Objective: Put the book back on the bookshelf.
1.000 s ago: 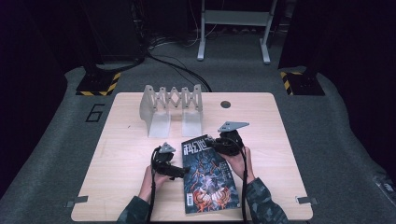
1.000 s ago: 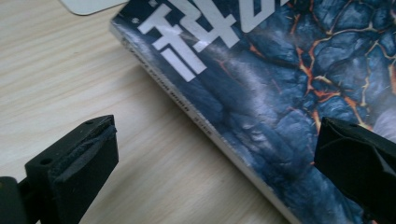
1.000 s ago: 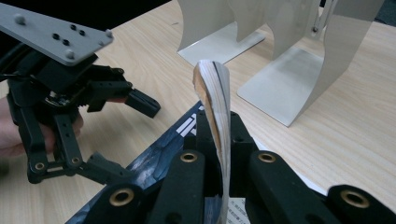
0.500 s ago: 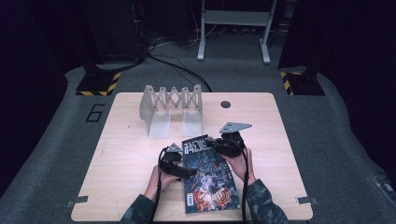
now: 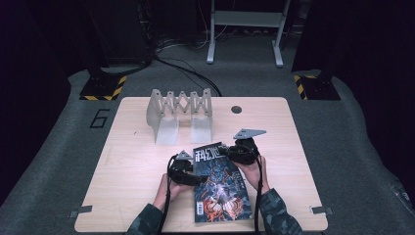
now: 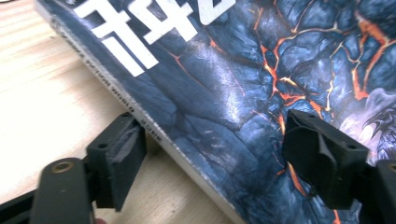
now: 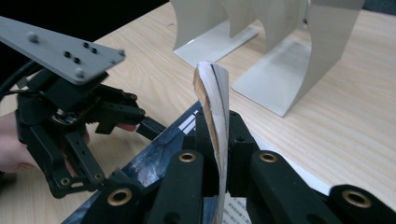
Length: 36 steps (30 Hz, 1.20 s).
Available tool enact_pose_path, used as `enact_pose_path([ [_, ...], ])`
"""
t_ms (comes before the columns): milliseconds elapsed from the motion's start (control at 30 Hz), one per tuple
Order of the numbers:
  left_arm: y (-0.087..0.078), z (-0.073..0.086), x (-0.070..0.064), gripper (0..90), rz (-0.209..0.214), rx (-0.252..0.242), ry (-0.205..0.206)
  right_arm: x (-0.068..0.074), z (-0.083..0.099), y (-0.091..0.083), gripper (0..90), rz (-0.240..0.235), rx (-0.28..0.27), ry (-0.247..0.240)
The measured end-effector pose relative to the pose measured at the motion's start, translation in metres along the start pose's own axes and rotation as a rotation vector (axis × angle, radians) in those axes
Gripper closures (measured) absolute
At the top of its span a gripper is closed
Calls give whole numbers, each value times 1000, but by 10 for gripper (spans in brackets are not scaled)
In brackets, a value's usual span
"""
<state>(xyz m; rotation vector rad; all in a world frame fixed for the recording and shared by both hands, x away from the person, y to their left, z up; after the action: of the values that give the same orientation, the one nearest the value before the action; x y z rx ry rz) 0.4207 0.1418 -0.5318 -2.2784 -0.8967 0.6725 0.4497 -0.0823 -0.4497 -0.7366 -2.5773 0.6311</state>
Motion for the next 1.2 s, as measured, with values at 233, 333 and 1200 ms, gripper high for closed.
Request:
enact_pose_path([
  [233, 1, 0, -5, 322, -74, 9, 45, -13, 12, 11, 841, 28, 68, 36],
  [333, 1, 0, -7, 330, -99, 9, 56, -21, 16, 14, 820, 35, 90, 85],
  [1200, 0, 1, -7, 365, -107, 6, 63, -41, 72, -7, 606, 176, 273, 199],
])
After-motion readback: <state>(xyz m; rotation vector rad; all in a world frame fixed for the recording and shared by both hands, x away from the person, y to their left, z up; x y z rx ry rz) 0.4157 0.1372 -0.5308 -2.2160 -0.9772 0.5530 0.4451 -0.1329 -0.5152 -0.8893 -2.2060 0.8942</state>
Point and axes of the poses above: each handheld gripper's, and its own axes: y roughly forward along the jaws, z roughly out of its underside, x roughly to its left, the point moved 2 cm from there along y, roughly forward along the jaws, and after that the axes turned 4 degrees about -z, right-handed, at the moved point
